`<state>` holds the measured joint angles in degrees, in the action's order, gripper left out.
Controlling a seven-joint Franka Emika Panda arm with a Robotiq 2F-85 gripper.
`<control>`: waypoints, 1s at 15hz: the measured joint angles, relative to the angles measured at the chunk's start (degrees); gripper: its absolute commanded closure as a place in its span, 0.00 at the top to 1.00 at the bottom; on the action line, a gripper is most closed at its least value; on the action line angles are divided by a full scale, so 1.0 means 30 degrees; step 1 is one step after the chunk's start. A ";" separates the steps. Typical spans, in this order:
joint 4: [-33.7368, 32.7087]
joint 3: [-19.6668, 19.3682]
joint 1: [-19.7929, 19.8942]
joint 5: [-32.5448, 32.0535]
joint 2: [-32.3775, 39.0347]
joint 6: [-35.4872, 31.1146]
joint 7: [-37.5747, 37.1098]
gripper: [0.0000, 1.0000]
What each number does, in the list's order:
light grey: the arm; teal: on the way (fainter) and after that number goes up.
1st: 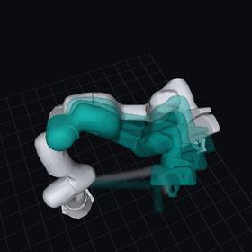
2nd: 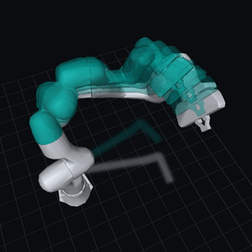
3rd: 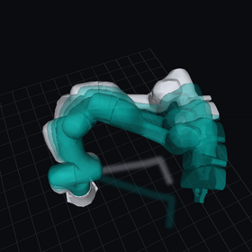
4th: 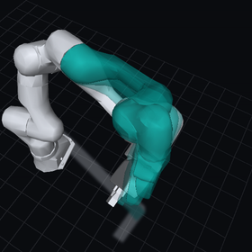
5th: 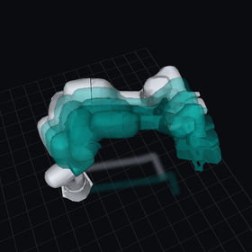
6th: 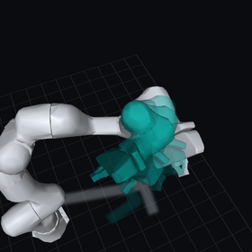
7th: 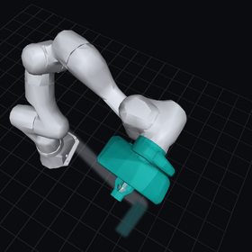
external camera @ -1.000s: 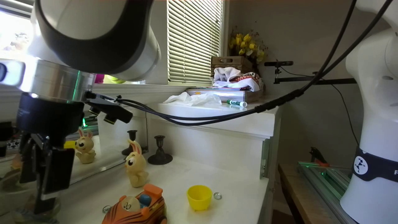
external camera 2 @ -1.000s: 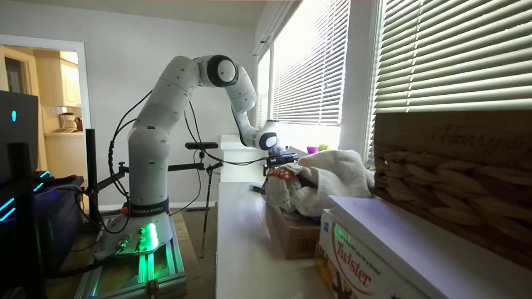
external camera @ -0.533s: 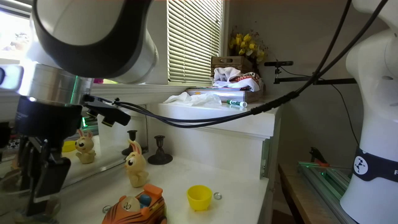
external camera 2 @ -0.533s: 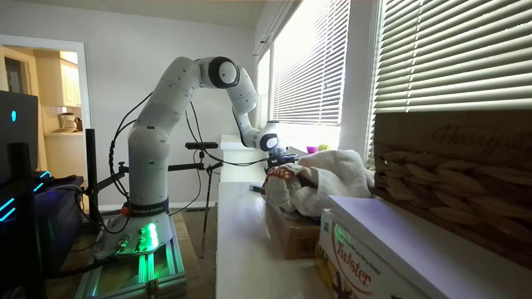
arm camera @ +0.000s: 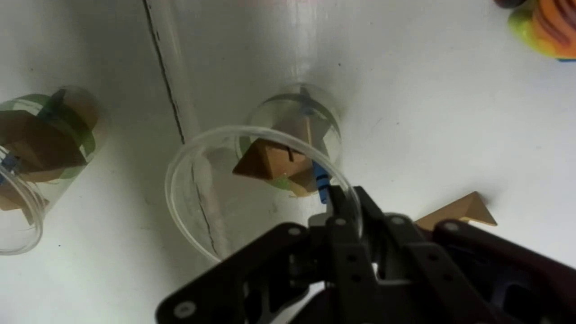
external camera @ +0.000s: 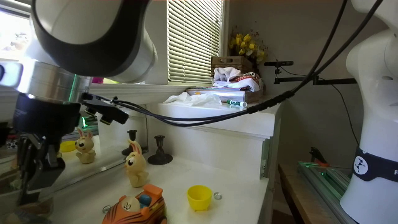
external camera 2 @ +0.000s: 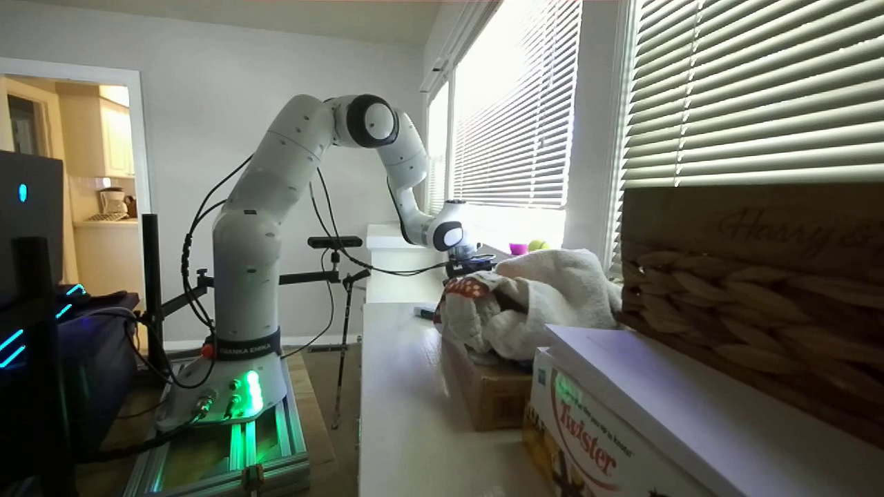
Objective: Move the clear cup to the top of the counter on the right.
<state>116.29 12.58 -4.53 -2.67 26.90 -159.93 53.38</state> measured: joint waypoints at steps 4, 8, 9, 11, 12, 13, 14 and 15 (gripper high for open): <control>-0.0114 0.0001 0.0023 -0.0240 0.0002 -0.0029 0.0065 0.01; -0.0120 0.0145 -0.0168 -0.0257 -0.0133 0.0303 -0.0255 0.01; -0.0120 0.0149 -0.0343 -0.0268 -0.0230 0.0494 -0.0544 0.01; -0.0118 0.0150 -0.0834 -0.0286 -0.0501 0.0965 -0.1384 0.01; -0.0115 0.0094 -0.1142 -0.0420 -0.0674 0.1128 -0.2009 0.01; -0.0111 -0.0062 -0.1512 -0.0794 -0.0877 0.1253 -0.2895 0.01; -0.0103 -0.0285 -0.1914 -0.1298 -0.1149 0.1431 -0.3931 0.01; -0.0100 -0.0502 -0.2297 -0.1850 -0.1452 0.1687 -0.4975 0.01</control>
<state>115.99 11.07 -11.42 -8.22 22.54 -154.86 38.46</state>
